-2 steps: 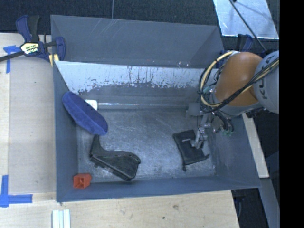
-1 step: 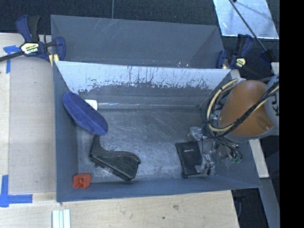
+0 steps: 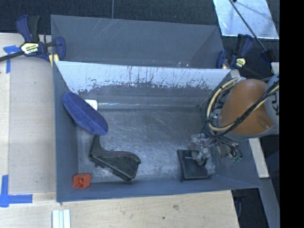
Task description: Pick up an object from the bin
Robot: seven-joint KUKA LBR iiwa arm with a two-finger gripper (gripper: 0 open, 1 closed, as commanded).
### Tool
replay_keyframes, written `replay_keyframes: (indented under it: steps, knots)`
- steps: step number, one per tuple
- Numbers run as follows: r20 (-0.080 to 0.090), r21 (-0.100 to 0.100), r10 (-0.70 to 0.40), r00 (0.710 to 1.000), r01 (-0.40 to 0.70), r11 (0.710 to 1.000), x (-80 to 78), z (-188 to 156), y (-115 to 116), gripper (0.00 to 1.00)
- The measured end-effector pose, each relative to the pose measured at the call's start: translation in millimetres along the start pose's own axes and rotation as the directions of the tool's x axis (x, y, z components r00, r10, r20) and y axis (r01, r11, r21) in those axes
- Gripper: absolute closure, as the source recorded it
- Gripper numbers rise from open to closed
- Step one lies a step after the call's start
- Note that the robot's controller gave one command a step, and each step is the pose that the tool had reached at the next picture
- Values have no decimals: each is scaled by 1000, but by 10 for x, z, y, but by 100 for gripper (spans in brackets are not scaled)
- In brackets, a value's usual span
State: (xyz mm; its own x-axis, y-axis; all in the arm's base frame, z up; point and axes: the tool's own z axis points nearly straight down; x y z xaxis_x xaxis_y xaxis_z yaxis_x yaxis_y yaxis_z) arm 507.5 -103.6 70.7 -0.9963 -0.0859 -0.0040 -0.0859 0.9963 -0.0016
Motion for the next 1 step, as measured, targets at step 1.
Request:
replay_keyframes:
  steps: [1]
  knots:
    - [8,3,-19,1000,19,1000,98,-2265,-223,100]
